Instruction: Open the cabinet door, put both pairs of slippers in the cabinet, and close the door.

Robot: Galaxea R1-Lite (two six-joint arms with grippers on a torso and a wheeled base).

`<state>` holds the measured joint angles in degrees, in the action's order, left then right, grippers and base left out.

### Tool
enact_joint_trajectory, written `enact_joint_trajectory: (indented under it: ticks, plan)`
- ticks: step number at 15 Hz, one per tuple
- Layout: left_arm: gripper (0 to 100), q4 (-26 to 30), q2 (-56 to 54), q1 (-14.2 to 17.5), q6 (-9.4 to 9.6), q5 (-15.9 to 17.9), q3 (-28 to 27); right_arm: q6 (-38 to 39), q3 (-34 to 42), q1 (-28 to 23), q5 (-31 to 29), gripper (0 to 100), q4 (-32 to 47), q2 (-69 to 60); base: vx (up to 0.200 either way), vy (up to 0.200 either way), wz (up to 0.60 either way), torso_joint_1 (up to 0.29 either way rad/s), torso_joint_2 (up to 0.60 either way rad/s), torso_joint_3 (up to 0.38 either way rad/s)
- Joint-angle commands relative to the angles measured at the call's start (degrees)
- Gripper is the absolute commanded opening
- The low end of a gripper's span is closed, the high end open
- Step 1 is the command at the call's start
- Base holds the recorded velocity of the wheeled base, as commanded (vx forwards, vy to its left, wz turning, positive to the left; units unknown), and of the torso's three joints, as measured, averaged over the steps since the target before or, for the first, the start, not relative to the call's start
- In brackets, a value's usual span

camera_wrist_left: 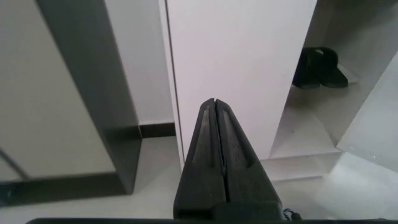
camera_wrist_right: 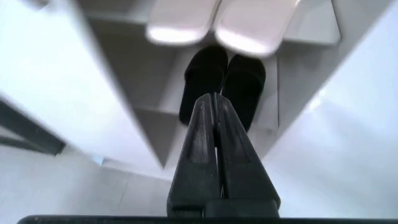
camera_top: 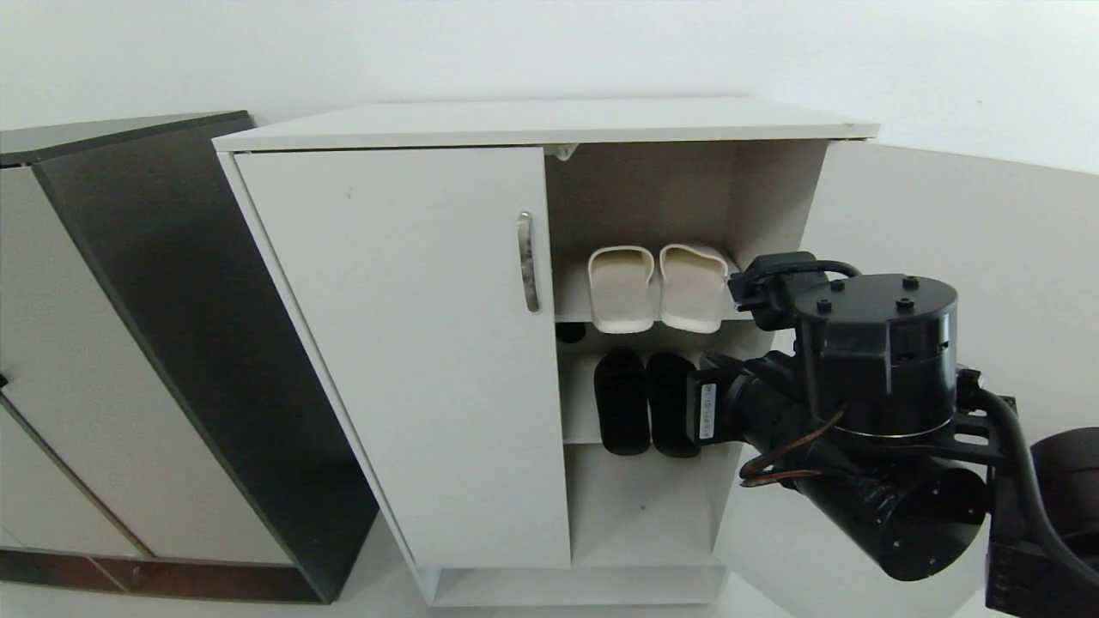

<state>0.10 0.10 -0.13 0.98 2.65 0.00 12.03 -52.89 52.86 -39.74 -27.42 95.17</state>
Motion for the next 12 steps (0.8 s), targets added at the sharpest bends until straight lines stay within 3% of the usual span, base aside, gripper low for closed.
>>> enact_joint_trajectory:
  ticks: [1,12]
  plan:
    - [0,-0.01,-0.01,0.05,-0.01,-0.01,0.0,-0.08,0.34,-0.04,0.28,0,-0.01,0.19,-0.2,0.0,0.0,0.002,0.0,0.002]
    - [0,-0.01,-0.01,0.05,-0.1,-0.01,0.0,-0.78,1.92,-0.12,0.63,0,-0.01,0.54,-0.2,0.0,0.0,0.002,0.0,0.004]
